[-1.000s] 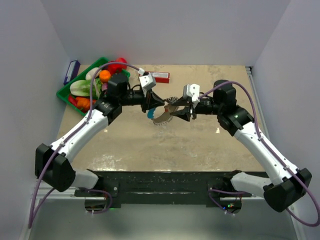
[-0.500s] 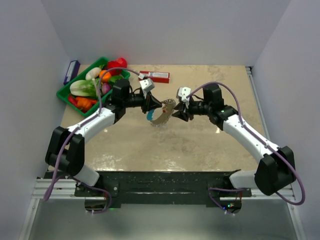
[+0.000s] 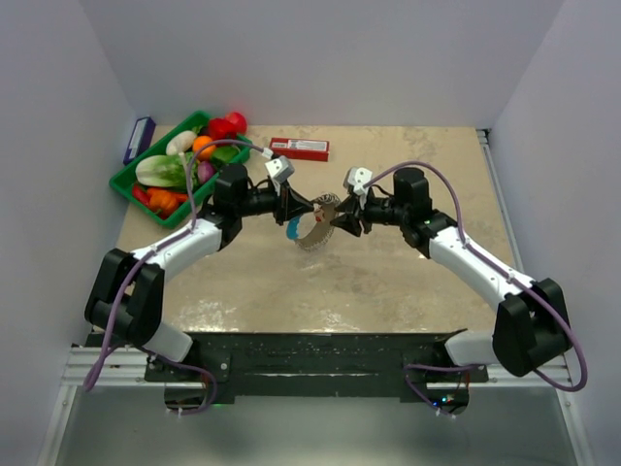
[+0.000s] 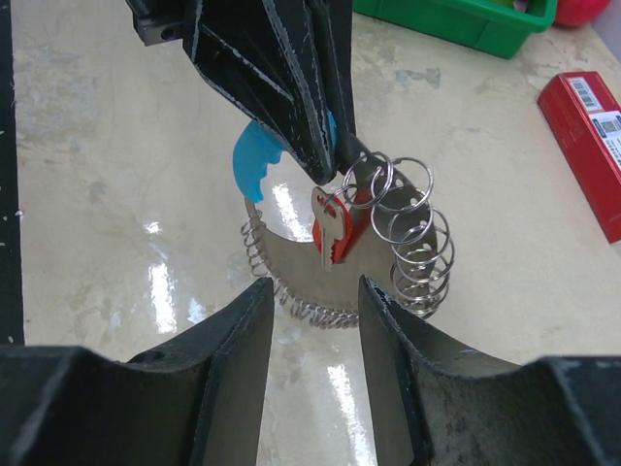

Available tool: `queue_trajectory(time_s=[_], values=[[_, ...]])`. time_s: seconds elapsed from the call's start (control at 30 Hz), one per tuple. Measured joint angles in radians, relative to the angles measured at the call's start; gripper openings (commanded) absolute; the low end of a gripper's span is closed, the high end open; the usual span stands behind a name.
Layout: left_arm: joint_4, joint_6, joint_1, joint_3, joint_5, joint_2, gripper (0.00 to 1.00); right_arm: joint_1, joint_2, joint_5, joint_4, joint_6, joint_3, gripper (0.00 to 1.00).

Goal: Remove the keys from the keyring

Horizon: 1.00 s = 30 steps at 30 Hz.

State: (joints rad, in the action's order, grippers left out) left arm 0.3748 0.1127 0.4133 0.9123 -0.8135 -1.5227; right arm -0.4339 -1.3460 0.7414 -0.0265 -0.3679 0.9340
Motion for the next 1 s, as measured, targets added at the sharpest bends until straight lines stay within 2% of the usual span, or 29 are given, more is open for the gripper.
queue_trajectory(time_s=[0.4,1.0], values=[[0.028,0.033,0.0,-0.01,0.007,0.01,0.0,-0.103,-0.016,-0.101,-0.033,0.019,0.006,0.43],[0.053,0.062,-0.001,-0.011,-0.001,0.01,0.0,-0.135,-0.062,-0.239,-0.036,0.035,0.053,0.4]])
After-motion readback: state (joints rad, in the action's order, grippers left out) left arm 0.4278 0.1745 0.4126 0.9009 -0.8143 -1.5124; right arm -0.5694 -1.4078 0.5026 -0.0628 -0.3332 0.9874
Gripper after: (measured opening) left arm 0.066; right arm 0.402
